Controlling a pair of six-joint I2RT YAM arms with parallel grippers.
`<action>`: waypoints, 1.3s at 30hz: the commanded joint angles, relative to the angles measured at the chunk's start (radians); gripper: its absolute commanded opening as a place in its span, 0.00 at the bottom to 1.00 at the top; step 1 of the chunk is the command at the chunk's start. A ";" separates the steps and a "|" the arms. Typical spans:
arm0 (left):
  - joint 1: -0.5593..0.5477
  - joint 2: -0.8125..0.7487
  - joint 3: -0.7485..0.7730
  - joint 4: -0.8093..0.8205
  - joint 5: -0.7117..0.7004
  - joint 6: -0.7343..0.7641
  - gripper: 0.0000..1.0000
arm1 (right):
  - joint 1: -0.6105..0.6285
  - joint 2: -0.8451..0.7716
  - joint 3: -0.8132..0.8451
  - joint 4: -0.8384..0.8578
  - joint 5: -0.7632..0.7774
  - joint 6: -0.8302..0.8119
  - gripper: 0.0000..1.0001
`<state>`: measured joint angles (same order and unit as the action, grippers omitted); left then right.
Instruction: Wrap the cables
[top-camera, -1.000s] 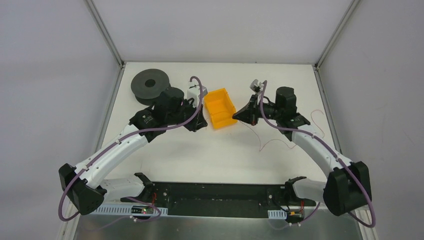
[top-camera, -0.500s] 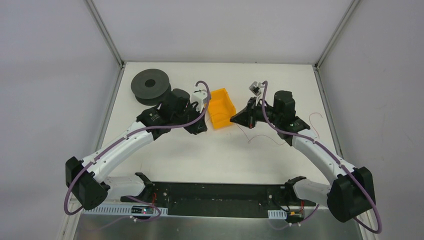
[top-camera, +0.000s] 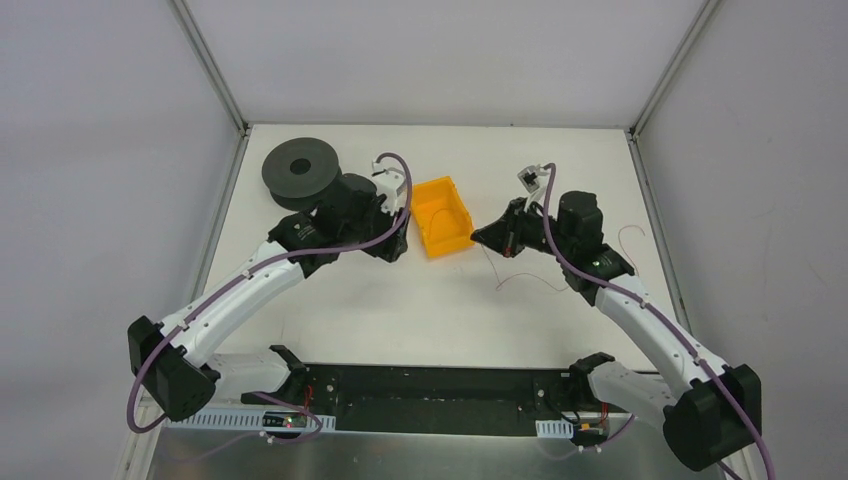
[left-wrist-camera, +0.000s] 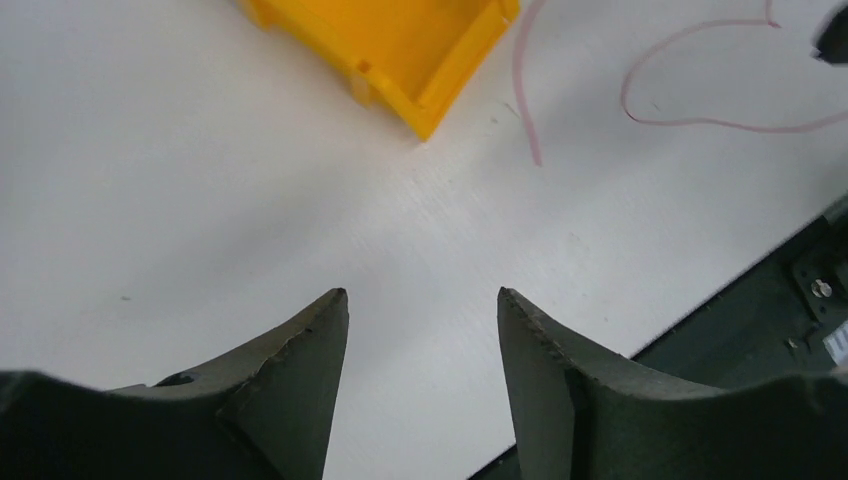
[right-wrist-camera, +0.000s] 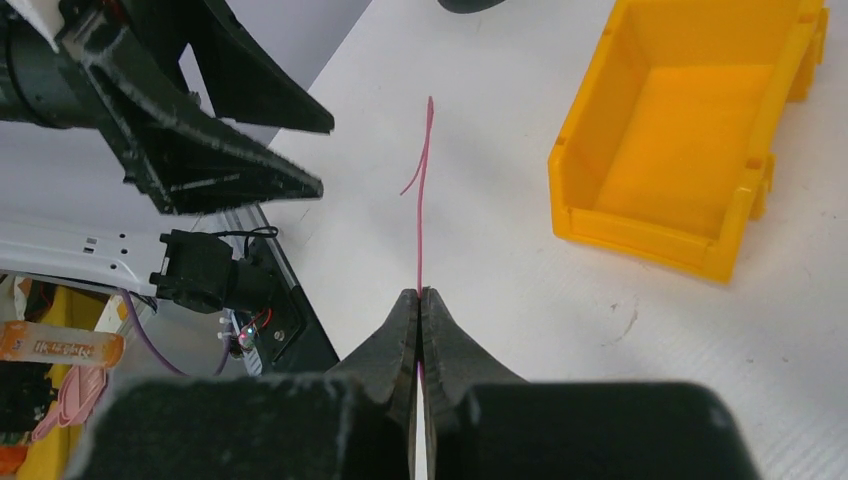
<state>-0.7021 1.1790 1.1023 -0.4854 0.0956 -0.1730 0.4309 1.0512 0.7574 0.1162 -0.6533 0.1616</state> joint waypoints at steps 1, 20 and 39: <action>0.064 0.047 0.120 -0.083 -0.249 0.047 0.57 | 0.004 -0.091 -0.007 -0.051 0.103 0.062 0.00; 0.251 0.650 0.252 0.392 -0.906 0.744 0.77 | 0.005 -0.340 -0.077 -0.111 0.155 0.074 0.00; 0.334 0.891 0.273 0.676 -0.961 0.992 0.64 | 0.004 -0.452 -0.107 -0.177 0.222 0.056 0.00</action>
<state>-0.4110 2.0426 1.3605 0.1272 -0.8352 0.7719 0.4309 0.6357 0.6559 -0.0452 -0.4488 0.2302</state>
